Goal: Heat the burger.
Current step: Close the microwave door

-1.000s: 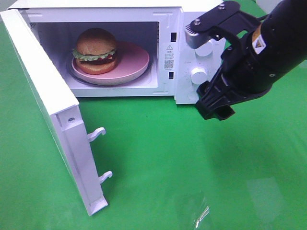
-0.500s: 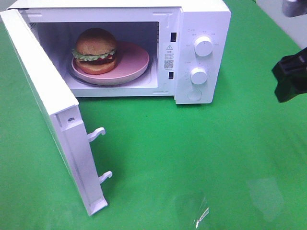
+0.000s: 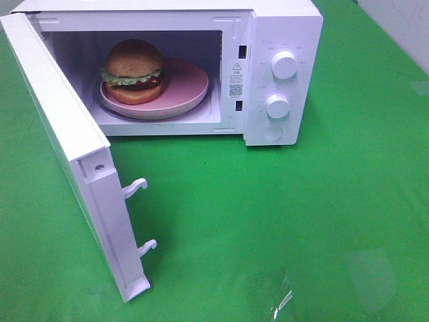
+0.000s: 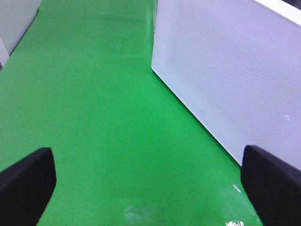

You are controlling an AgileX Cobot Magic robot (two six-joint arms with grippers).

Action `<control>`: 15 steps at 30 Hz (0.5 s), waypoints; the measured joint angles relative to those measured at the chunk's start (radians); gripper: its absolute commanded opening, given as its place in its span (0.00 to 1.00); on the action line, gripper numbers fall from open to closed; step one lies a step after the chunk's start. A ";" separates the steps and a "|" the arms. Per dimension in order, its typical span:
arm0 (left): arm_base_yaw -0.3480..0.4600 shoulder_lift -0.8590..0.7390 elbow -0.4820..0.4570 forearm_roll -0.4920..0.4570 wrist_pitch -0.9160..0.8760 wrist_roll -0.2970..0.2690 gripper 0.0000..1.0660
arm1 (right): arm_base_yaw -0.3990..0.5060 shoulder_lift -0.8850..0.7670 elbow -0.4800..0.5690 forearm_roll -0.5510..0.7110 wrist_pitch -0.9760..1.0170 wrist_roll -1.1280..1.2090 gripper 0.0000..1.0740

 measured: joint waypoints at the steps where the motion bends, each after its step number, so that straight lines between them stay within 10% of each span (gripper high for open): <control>1: 0.000 0.000 0.000 0.000 0.000 0.000 0.94 | 0.000 -0.031 0.000 0.000 0.010 0.000 0.70; 15: 0.000 0.000 0.000 0.000 0.000 0.000 0.94 | 0.000 -0.368 0.207 0.000 0.014 -0.018 0.70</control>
